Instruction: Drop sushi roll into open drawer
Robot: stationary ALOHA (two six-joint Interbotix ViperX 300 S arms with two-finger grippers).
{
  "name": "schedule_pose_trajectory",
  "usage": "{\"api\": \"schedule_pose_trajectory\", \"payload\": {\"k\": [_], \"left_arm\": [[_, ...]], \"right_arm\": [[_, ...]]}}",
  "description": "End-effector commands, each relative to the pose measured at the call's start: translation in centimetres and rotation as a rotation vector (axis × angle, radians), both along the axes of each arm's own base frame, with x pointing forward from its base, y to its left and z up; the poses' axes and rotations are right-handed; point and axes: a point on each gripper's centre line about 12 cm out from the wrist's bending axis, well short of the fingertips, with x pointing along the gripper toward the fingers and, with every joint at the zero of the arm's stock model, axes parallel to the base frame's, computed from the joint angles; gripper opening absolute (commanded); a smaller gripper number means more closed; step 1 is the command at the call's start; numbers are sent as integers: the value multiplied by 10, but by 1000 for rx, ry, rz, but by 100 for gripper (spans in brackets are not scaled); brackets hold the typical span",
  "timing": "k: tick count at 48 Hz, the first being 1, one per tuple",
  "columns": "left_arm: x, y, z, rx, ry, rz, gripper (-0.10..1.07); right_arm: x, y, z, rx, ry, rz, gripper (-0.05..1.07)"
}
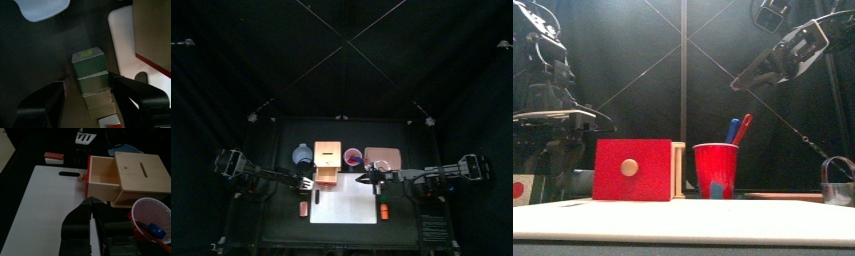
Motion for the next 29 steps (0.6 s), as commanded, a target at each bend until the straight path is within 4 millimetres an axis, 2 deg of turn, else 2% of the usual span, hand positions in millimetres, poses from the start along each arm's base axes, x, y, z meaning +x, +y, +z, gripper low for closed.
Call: {"api": "schedule_pose_trajectory", "payload": {"k": [1, 4, 9, 19, 25, 29], "left_arm": [[1, -1, 6, -10, -22, 3, 73], [-1, -1, 8, -13, -22, 2, 71], [-2, -1, 24, -9, -77, -29, 71], [-7, 4, 84, 72, -236, -218, 70], [-13, 9, 117, 131, -259, -332, 70], [-10, 15, 137, 182, -251, -439, 70]], "right_arm": [[1, -1, 7, 0, -23, -3, 3], [1, -1, 7, 3, -23, -4, 3], [1, -1, 7, 4, -23, -5, 3], [1, -1, 8, 3, -28, -4, 3], [1, -1, 8, 8, -28, -7, 3], [1, -1, 8, 11, -26, -8, 3]]}}
